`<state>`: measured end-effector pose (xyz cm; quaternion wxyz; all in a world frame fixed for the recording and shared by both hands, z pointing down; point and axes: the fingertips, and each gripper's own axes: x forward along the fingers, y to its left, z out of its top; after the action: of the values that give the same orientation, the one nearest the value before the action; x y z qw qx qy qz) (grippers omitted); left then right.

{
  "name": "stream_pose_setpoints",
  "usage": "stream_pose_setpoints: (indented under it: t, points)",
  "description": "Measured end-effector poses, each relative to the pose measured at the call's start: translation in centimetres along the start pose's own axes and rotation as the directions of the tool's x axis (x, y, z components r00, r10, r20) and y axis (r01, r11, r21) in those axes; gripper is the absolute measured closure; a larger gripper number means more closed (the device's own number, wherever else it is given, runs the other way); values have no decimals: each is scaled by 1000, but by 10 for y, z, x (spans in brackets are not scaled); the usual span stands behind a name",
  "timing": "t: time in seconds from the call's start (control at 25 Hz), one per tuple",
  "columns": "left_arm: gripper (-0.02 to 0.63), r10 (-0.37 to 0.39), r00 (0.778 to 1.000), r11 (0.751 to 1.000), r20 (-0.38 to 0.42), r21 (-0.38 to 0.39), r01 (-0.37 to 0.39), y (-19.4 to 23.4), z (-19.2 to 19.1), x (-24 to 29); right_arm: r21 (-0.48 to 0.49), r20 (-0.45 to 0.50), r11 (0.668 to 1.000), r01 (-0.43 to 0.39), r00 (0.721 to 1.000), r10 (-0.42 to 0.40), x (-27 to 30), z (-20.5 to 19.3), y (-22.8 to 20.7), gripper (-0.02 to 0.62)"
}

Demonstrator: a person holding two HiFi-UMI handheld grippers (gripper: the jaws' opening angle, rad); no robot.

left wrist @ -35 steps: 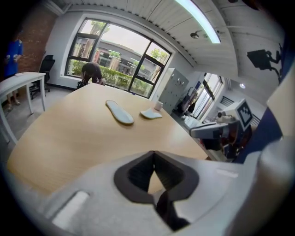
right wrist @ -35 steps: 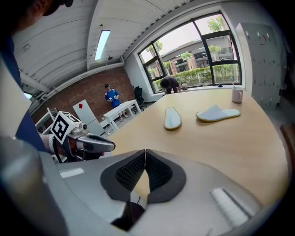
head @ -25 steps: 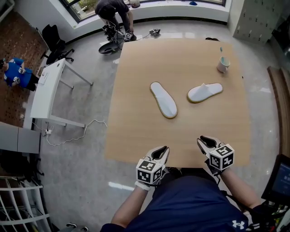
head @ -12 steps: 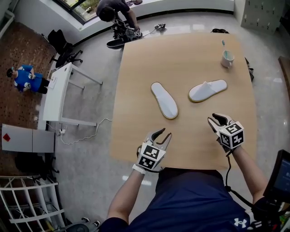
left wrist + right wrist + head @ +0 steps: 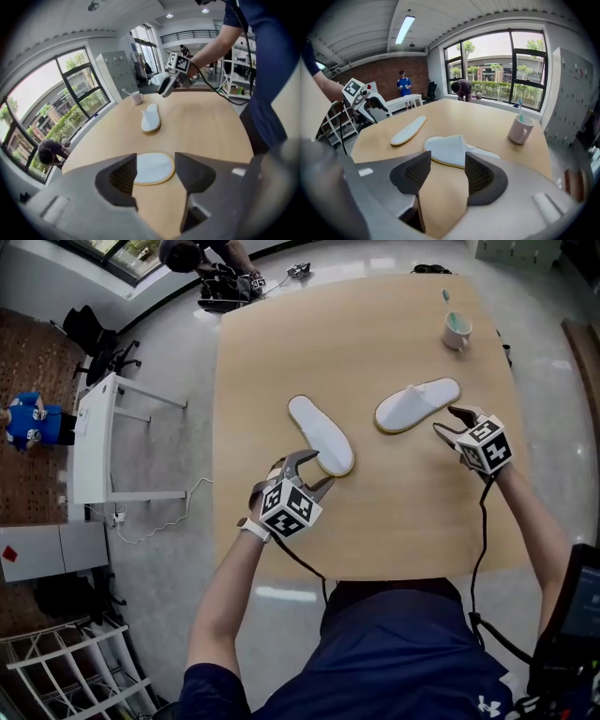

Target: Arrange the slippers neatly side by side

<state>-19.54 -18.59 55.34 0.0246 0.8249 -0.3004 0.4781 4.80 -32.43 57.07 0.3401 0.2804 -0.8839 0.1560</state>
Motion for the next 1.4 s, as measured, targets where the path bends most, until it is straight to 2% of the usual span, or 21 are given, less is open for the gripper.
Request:
stream_pose_setpoints:
  t: [0.12, 0.28, 0.44, 0.56, 0.64, 0.68, 0.72, 0.8, 0.88, 0.96, 1.24, 1.4]
  points:
    - [344, -85, 995, 990, -58, 111, 91, 3, -12, 28, 8, -61, 1000, 7, 998, -6, 24, -12, -27, 364]
    - [344, -209, 969, 937, -132, 258, 238, 1, -28, 65, 33, -96, 999, 10, 995, -7, 54, -17, -54, 362]
    - [345, -253, 946, 888, -202, 340, 310, 13, -40, 93, -13, -135, 999, -37, 990, 35, 78, -21, -62, 351]
    - [345, -268, 929, 835, -255, 419, 355, 19, -52, 108, -64, -200, 995, -75, 978, 61, 95, -25, -57, 346]
    - [344, -297, 914, 812, -277, 431, 395, 20, -56, 115, -98, -241, 990, -103, 967, 77, 104, -30, -57, 347]
    - [344, -319, 904, 810, -283, 414, 416, 21, -56, 118, -95, -249, 989, -112, 965, 86, 108, -32, -58, 347]
    - [345, -342, 895, 815, -285, 383, 434, 22, -56, 120, -79, -244, 990, -116, 965, 94, 110, -33, -60, 347]
    - [348, -383, 882, 844, -273, 283, 454, 25, -57, 125, -38, -211, 993, -110, 972, 100, 114, -33, -64, 348]
    - [348, -411, 879, 877, -241, 159, 454, 28, -57, 128, -10, -181, 996, -91, 980, 87, 117, -36, -65, 348]
    - [350, -415, 884, 897, -217, 67, 437, 29, -57, 130, 19, -169, 998, -65, 983, 67, 118, -37, -64, 348]
    - [351, -367, 894, 928, -258, -38, 370, 31, -54, 136, 136, -136, 990, 19, 991, -1, 117, -38, -62, 353]
    - [351, -320, 912, 946, -256, -135, 294, 32, -52, 138, 184, -121, 981, 66, 992, -44, 114, -42, -52, 354]
